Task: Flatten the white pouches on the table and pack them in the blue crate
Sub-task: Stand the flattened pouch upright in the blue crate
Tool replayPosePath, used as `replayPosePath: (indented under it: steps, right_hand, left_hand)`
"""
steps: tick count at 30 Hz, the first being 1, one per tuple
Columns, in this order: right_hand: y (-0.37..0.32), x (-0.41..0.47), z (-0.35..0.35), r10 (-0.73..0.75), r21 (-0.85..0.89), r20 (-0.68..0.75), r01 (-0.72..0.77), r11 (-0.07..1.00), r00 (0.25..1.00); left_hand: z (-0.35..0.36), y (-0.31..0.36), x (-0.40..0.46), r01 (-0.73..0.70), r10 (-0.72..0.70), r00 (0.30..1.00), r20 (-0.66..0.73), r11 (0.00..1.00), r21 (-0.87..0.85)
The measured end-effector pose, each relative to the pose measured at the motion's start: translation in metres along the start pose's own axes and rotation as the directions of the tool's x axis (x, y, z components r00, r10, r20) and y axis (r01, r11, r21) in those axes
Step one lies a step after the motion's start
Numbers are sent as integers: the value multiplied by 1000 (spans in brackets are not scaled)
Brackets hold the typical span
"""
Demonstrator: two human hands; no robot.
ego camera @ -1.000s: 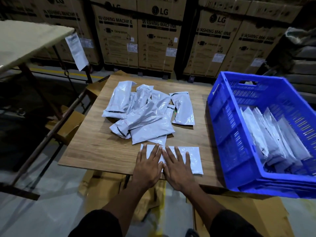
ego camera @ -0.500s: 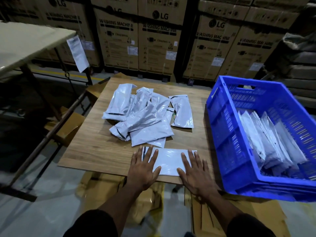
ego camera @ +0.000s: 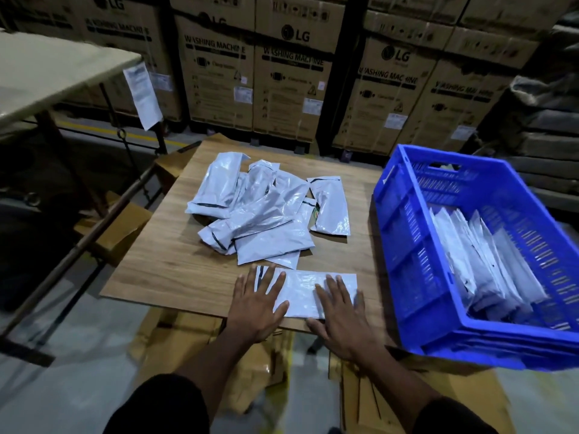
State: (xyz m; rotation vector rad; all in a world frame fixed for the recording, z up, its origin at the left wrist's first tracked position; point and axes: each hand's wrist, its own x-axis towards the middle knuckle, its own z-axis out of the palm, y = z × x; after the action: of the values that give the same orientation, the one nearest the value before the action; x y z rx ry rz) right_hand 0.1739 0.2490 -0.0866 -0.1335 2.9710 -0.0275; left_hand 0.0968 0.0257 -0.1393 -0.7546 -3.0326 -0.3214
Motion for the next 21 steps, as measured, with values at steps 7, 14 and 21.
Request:
replayPosePath:
  steps: [7,14,21]
  right_hand:
    - [1,-4,0,-154,-133,-131,136,982,979]
    - [-8,11,-7,-173,-97,-262,152,984,949]
    - [-14,-12,-17,-593,-307,-158,531,790,790]
  left_hand:
    - [-2,-3,1,-36,36,999,36,999,6]
    - [-15,2,-12,-69,73,997,-21,988,135]
    - [-33,-1,-8,15,15,981,-194,988,156]
